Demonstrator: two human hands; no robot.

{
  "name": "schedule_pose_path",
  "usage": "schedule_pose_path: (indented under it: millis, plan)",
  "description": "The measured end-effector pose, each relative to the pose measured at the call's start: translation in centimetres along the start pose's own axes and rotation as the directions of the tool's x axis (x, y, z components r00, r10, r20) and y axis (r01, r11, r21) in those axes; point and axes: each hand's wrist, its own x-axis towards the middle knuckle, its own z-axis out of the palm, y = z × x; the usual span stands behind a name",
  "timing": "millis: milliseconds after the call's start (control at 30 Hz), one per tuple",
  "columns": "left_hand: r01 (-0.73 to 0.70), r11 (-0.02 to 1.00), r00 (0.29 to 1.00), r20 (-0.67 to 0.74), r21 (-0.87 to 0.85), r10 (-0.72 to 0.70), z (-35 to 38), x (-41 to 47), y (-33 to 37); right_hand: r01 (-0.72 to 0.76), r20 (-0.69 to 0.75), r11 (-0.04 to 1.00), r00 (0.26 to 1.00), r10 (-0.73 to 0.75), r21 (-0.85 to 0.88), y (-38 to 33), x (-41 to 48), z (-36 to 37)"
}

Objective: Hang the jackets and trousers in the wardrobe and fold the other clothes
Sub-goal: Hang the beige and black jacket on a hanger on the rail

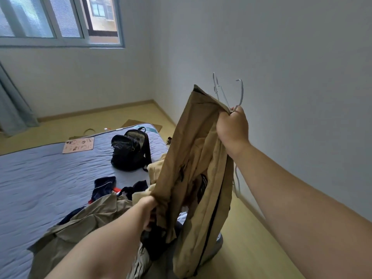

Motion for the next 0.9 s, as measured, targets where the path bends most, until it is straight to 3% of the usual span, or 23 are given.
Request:
schedule_pose_path:
  millis: [67,133,267,433,500,600,700,800,900]
  plan:
    - [-0.14,0.955,0.989,-0.078,-0.261,0.124,-0.4,-0.7,2.1,-0.007,-0.024,1.0,1.0,0.007,-0.01,0.9,0.2,-0.8]
    - [-0.225,0.898,0.973,-0.143,-0.378,0.184,-1.5,-1.7,4.7,-0.015,-0.053,1.0,0.998,0.014,-0.013,1.8,0.4,-1.5]
    - [-0.412,0.817,0.9,-0.321,-0.404,0.296,-4.7,-4.3,10.8,-0.026,-0.132,0.998,0.991,0.017,-0.064,3.5,1.0,-2.2]
    - [-0.674,0.71,0.707,-0.454,-0.203,0.542,-6.7,-9.5,18.0,-0.077,-0.144,0.99,0.988,0.06,-0.117,5.3,1.2,-2.1]
    - [-0.695,0.696,0.705,-0.356,-0.178,0.613,-6.5,-12.1,18.9,-0.103,-0.134,0.987,0.987,0.086,-0.12,5.8,1.3,-1.7]
    - [-0.735,0.678,0.677,-0.055,0.003,0.734,-6.5,-16.2,18.6,-0.121,-0.118,0.985,0.987,0.106,-0.124,6.1,1.5,-1.2]
    - [-0.765,0.642,0.641,0.162,0.054,0.75,-7.5,-18.2,18.0,-0.134,-0.096,0.983,0.988,0.122,-0.128,6.4,1.6,-0.6]
    - [-0.779,0.624,0.606,0.178,-0.062,0.775,-8.9,-18.0,17.5,-0.137,-0.076,0.982,0.989,0.128,-0.132,6.5,1.8,0.3]
    - [-0.759,0.641,0.636,0.084,-0.115,0.767,-9.9,-17.1,16.5,-0.142,-0.04,0.979,0.99,0.138,-0.145,6.3,1.8,1.3]
